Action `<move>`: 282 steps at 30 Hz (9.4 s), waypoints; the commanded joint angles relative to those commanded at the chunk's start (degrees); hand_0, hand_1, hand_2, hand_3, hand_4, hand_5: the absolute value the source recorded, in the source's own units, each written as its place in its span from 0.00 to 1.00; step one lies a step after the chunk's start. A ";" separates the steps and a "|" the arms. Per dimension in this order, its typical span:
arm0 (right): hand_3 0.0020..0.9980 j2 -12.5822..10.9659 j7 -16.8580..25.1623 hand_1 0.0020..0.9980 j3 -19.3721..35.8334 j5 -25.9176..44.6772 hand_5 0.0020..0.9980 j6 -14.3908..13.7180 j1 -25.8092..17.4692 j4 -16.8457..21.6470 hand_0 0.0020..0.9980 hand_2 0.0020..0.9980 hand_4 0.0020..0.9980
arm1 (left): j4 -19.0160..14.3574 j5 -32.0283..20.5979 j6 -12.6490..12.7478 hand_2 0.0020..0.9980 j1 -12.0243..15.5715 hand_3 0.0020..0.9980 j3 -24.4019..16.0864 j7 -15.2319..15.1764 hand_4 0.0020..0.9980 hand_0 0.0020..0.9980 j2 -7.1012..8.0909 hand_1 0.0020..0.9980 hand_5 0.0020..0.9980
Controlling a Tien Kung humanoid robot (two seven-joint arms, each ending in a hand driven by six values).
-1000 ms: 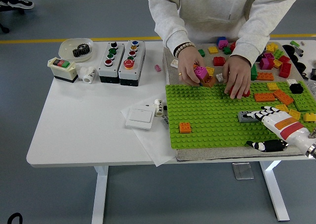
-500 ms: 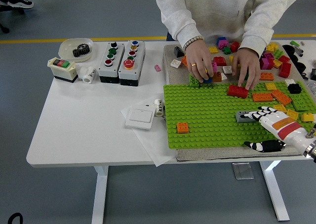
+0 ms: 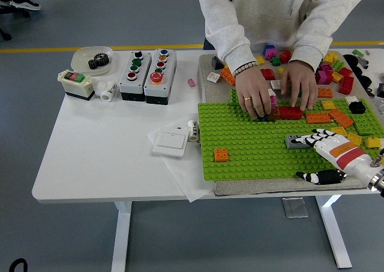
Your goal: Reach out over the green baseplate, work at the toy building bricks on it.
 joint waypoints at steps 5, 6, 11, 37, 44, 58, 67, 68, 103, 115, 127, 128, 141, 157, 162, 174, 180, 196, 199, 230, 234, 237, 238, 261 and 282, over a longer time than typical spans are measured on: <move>0.85 0.01 -0.16 0.83 -0.64 -0.13 0.56 0.12 0.17 -0.38 0.93 0.84 0.83 | 0.01 -0.04 0.00 0.76 -0.01 0.61 0.01 -0.04 0.69 0.76 -0.02 0.76 0.60; 0.85 0.03 -0.18 0.83 -0.73 -0.16 0.56 0.15 0.19 -0.43 0.93 0.84 0.83 | 0.01 -0.04 0.00 0.76 -0.01 0.61 0.00 -0.04 0.69 0.76 -0.02 0.76 0.60; 0.85 0.01 -0.27 0.83 -1.19 -0.14 0.56 0.19 0.57 -0.63 0.93 0.84 0.83 | 0.00 -0.05 -0.06 0.76 -0.03 0.61 0.01 -0.04 0.69 0.76 -0.01 0.76 0.60; 0.85 -0.29 0.02 0.83 -0.78 0.70 0.56 0.15 0.59 0.30 0.93 0.84 0.83 | -0.03 -0.49 -0.49 0.76 0.07 0.61 0.25 -0.11 0.69 0.76 0.14 0.76 0.60; 0.85 -0.57 0.24 0.83 0.24 1.30 0.56 0.10 0.38 1.12 0.93 0.84 0.83 | -0.03 -0.64 -0.62 0.76 0.09 0.61 0.31 -0.09 0.69 0.76 0.20 0.76 0.60; 0.85 -1.10 0.72 0.83 4.19 3.09 0.56 0.23 -0.64 2.28 0.93 0.84 0.84 | 0.01 -0.15 -0.74 0.76 0.42 0.61 -0.13 -0.03 0.69 0.76 0.27 0.76 0.60; 0.85 -1.29 -0.24 0.84 5.39 9.11 0.56 2.29 -1.19 3.02 0.93 0.84 0.84 | 0.00 0.62 -0.85 0.76 0.83 0.61 -0.83 0.10 0.69 0.76 0.30 0.76 0.60; 0.85 -1.27 -0.35 0.84 5.35 9.93 0.56 2.44 -1.19 3.07 0.93 0.84 0.84 | 0.00 0.59 -0.84 0.76 0.86 0.61 -0.82 0.11 0.69 0.76 0.31 0.76 0.60; 0.81 -2.42 -1.50 0.79 5.09 18.88 0.52 3.11 2.71 1.53 0.87 0.80 0.83 | 0.02 1.15 -0.57 0.76 1.08 0.61 -0.97 -0.13 0.69 0.76 0.34 0.75 0.60; 0.76 -1.96 1.96 0.77 -6.57 21.02 0.46 -0.54 15.77 -12.34 0.85 0.78 0.84 | -0.18 0.51 -1.12 0.76 0.82 0.61 -0.53 -0.04 0.69 0.76 0.42 0.75 0.61; 0.70 3.36 6.40 0.73 -18.37 22.95 0.38 -5.60 24.68 -25.73 0.81 0.75 0.85 | -0.50 0.52 -1.82 0.76 0.42 0.61 -0.48 0.31 0.69 0.76 0.54 0.75 0.61; 0.70 3.86 6.61 0.73 -19.09 23.35 0.38 -5.81 25.24 -26.62 0.81 0.75 0.85 | -0.53 0.54 -1.88 0.76 0.36 0.61 -0.49 0.33 0.69 0.76 0.55 0.75 0.61; 0.71 8.31 7.03 0.73 -29.14 26.74 0.38 -6.82 30.87 -37.20 0.81 0.75 0.84 | -0.87 0.42 -2.38 0.76 -0.84 0.61 -0.19 0.47 0.69 0.76 0.60 0.75 0.61; 0.75 10.02 6.34 0.74 -35.77 26.50 0.34 -7.94 33.66 -40.66 0.82 0.76 0.87 | -1.07 0.39 -2.71 0.76 -1.81 0.61 -0.10 0.60 0.69 0.76 0.75 0.75 0.61; 0.75 10.32 6.02 0.73 -36.93 26.49 0.34 -7.90 33.84 -41.29 0.82 0.75 0.87 | -1.14 0.73 -2.88 0.76 -2.06 0.61 -0.28 0.68 0.69 0.76 0.75 0.75 0.61; 0.73 11.82 5.20 0.72 -38.31 27.42 0.34 -7.98 33.62 -42.85 0.81 0.74 0.86 | -1.40 1.79 -3.36 0.76 -2.54 0.61 -0.77 0.84 0.69 0.76 0.74 0.75 0.60; 0.66 12.25 5.11 0.71 -38.93 27.82 0.38 -7.82 33.70 -43.14 0.81 0.73 0.82 | -1.50 2.04 -3.56 0.76 -2.55 0.61 -0.89 0.86 0.68 0.76 0.74 0.76 0.60; 0.64 12.36 4.54 0.71 -41.10 29.22 0.43 -6.99 34.93 -44.58 0.81 0.72 0.78 | -1.70 2.85 -4.19 0.76 -3.91 0.61 -1.09 0.92 0.68 0.76 0.93 0.76 0.60; 0.64 12.31 4.43 0.71 -41.71 29.64 0.43 -6.96 35.10 -44.80 0.81 0.72 0.78 | -1.74 3.08 -4.33 0.76 -4.24 0.61 -1.16 0.95 0.68 0.76 0.93 0.76 0.60; 0.61 12.92 3.70 0.71 -44.89 31.23 0.50 -6.67 34.64 -45.48 0.79 0.72 0.73 | -1.94 4.06 -4.63 0.77 -5.44 0.61 -1.33 0.92 0.68 0.77 0.79 0.76 0.60; 0.58 12.91 3.62 0.68 -45.07 31.28 0.51 -6.63 34.57 -45.47 0.76 0.67 0.72 | -1.97 4.31 -4.71 0.77 -5.49 0.61 -1.44 0.92 0.68 0.77 0.75 0.76 0.60; 0.58 12.86 3.64 0.68 -45.08 31.34 0.51 -6.68 34.57 -45.47 0.76 0.67 0.72 | -1.98 4.33 -4.71 0.77 -5.52 0.61 -1.45 0.91 0.68 0.77 0.72 0.76 0.60; 0.59 12.85 3.65 0.68 -45.10 31.38 0.50 -6.71 34.57 -45.48 0.76 0.68 0.73 | -1.99 4.30 -4.71 0.77 -5.53 0.61 -1.42 0.90 0.68 0.77 0.73 0.77 0.60; 0.59 12.93 4.25 0.68 -44.47 29.82 0.52 -7.46 33.87 -45.04 0.76 0.68 0.73 | -2.11 5.02 -5.20 0.77 -4.98 0.61 -1.74 0.99 0.68 0.77 0.76 0.77 0.60; 0.53 12.43 6.19 0.64 -43.45 29.15 0.54 -9.41 34.19 -44.30 0.69 0.61 0.70 | -2.04 5.16 -5.06 0.77 -5.17 0.61 -1.79 0.89 0.69 0.77 0.79 0.77 0.60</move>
